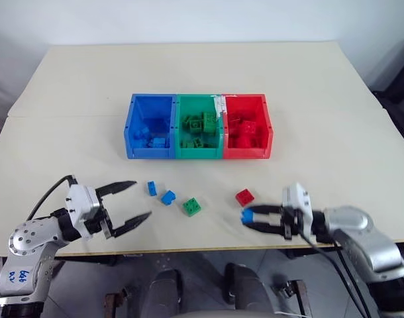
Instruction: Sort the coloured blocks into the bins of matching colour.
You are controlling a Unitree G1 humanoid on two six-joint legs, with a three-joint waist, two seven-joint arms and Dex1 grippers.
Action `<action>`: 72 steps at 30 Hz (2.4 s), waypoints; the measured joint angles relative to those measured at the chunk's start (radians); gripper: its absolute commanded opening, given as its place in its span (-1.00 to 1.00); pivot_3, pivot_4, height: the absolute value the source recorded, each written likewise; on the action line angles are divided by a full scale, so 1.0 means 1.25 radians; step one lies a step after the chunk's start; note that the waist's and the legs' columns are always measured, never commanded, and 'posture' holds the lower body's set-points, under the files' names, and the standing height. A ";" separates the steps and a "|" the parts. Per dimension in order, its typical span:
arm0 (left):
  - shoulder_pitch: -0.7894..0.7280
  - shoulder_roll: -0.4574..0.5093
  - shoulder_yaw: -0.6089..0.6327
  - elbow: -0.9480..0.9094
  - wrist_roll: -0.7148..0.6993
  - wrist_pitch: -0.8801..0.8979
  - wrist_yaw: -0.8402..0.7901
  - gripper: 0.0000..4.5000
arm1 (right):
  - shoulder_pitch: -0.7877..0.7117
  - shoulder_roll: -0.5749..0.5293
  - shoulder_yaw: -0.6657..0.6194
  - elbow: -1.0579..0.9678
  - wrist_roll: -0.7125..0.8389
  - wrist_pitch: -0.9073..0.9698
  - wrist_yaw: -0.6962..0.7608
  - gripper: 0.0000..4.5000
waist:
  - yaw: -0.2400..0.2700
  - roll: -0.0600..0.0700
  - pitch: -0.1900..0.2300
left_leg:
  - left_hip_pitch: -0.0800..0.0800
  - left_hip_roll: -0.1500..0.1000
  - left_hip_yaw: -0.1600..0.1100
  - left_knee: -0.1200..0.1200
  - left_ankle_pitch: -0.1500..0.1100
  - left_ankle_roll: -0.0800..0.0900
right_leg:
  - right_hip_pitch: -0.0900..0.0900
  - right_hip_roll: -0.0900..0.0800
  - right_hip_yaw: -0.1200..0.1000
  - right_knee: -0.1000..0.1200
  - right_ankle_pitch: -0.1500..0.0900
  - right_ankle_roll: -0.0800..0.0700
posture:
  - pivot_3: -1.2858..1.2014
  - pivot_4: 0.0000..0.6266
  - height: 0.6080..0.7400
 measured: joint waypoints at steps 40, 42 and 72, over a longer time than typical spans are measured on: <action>0.069 0.029 0.012 -0.136 -0.064 0.094 0.027 1.00 | -0.261 0.181 0.024 0.316 -0.192 -0.256 -0.001 0.98 | -0.011 -0.004 -0.002 | -0.012 0.007 0.012 0.006 -0.007 -0.006 | -0.015 0.010 0.006 0.007 -0.001 -0.006 | 0.03 -0.52 1.00; 0.035 0.047 -0.030 -0.120 -0.045 0.084 -0.010 1.00 | -0.161 0.110 -0.038 0.253 -0.150 -0.265 0.047 0.98 | -0.009 -0.004 -0.002 | -0.011 0.008 0.014 0.006 -0.007 -0.006 | -0.015 0.010 0.007 0.006 -0.001 -0.005 | 0.03 -0.52 1.00; 0.001 0.121 -0.070 0.045 0.020 -0.025 -0.216 1.00 | -0.180 0.018 0.057 0.443 -0.179 -0.413 0.347 0.98 | -0.009 -0.004 -0.002 | -0.002 0.016 0.023 0.008 -0.008 -0.007 | -0.013 0.014 0.008 0.005 0.000 -0.008 | 0.03 -0.52 1.00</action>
